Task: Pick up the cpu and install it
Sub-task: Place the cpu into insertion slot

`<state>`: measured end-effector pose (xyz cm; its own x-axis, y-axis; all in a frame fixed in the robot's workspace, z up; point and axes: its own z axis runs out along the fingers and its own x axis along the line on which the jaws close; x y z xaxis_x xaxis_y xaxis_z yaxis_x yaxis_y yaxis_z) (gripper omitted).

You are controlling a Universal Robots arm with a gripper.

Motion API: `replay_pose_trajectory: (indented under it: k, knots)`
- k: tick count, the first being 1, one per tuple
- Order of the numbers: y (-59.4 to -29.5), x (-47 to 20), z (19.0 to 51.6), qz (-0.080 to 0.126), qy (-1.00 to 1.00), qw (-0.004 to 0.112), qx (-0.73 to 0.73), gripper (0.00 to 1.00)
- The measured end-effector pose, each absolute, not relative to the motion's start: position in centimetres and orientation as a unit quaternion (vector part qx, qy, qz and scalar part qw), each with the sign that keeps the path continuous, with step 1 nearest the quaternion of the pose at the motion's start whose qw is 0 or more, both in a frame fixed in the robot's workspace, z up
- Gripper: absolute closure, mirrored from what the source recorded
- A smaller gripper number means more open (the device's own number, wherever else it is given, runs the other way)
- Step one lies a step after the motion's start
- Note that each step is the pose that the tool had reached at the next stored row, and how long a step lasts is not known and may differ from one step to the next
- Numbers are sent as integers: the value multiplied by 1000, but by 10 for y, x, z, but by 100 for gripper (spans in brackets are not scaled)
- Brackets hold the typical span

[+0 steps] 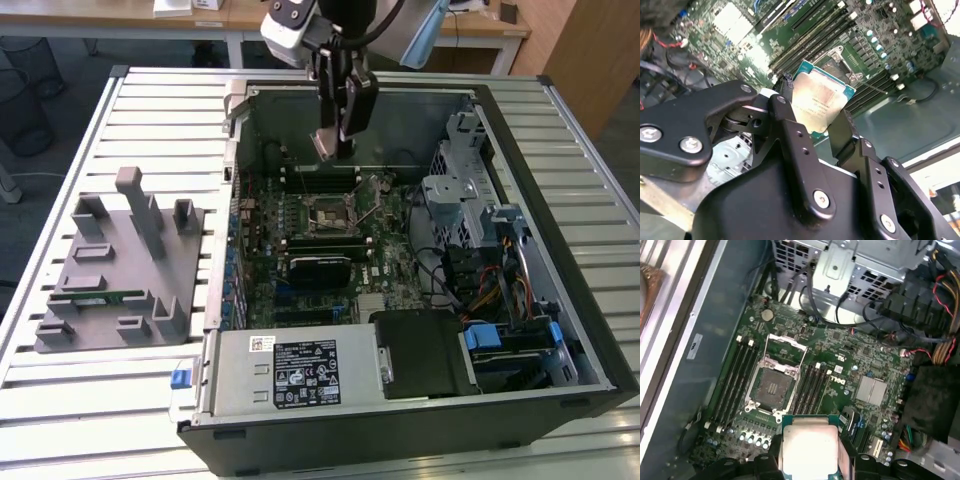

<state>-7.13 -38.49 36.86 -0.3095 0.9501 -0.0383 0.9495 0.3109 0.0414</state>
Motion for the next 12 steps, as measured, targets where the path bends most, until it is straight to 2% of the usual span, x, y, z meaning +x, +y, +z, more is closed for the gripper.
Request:
replay_pose_trajectory:
  k: [12]
  knots:
    - [-384,-71,365,3,754,28,656,47]
